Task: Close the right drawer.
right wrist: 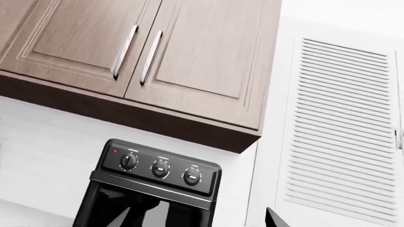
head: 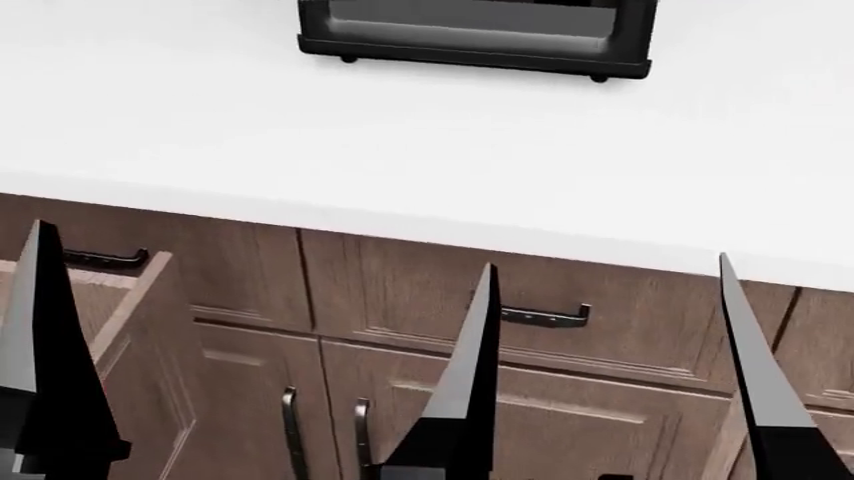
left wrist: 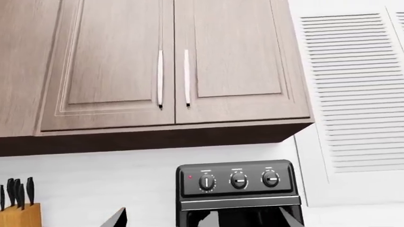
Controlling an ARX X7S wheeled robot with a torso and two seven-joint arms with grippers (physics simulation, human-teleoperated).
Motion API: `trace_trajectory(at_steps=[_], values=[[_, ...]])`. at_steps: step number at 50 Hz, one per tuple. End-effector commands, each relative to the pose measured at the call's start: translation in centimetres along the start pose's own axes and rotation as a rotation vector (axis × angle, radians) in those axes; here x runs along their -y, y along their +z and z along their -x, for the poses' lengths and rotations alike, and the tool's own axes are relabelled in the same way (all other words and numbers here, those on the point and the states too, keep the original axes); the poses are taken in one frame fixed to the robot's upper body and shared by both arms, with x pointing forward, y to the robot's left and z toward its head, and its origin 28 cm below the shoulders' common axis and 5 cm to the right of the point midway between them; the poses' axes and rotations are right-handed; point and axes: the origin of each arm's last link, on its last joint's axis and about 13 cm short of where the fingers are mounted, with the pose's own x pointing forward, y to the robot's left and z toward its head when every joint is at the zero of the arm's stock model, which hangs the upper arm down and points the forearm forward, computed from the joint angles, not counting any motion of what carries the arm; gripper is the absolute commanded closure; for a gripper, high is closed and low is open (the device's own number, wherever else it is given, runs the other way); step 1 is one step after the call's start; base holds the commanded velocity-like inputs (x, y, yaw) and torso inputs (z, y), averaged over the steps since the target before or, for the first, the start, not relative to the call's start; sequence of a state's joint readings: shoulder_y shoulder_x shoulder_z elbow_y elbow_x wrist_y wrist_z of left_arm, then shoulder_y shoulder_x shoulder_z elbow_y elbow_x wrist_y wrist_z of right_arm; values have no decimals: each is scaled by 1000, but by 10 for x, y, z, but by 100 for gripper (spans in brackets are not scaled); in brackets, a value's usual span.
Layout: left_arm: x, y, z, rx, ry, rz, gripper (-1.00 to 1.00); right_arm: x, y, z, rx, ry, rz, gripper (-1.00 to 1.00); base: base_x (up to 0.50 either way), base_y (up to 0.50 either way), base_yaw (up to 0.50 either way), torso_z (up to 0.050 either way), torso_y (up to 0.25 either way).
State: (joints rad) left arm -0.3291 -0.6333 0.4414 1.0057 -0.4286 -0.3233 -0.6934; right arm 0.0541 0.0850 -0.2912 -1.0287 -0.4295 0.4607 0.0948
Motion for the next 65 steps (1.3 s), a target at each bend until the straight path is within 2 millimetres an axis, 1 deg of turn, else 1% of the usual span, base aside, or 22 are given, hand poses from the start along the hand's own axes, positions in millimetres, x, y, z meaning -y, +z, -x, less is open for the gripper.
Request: trace_trajectory(at_steps=[1, 3, 10, 16, 27, 37, 49, 65], values=[[0, 0, 0, 0, 0, 1, -100, 0, 0, 0, 0, -2, 0, -100, 0, 0, -500, 0, 0], [0, 0, 0, 1, 0, 1, -100, 1, 0, -1, -4, -37, 22, -100, 0, 0, -500, 0, 0], [0, 1, 1, 1, 1, 0, -100, 1, 1, 1, 0, -15, 9, -100, -142, -17, -357, 0, 0], [0, 1, 1, 1, 0, 0, -100, 1, 1, 1, -1, -18, 12, -100, -468, -46, 0, 0, 0], [0, 1, 1, 2, 0, 0, -100, -1, -2, -3, 7, -21, 16, -100, 0, 0, 0, 0, 0], [0, 1, 1, 1, 0, 1, -100, 1, 2, 0, 19, -36, 9, -100, -1, 7, 0, 0, 0], [0, 1, 1, 0, 0, 3, -100, 2, 4, 3, 28, -26, 10, -100, -14, 140, 0, 0, 0], [0, 1, 1, 2, -1, 3, -100, 1, 2, 1, 30, -20, 9, -100, -16, 164, 0, 0, 0]])
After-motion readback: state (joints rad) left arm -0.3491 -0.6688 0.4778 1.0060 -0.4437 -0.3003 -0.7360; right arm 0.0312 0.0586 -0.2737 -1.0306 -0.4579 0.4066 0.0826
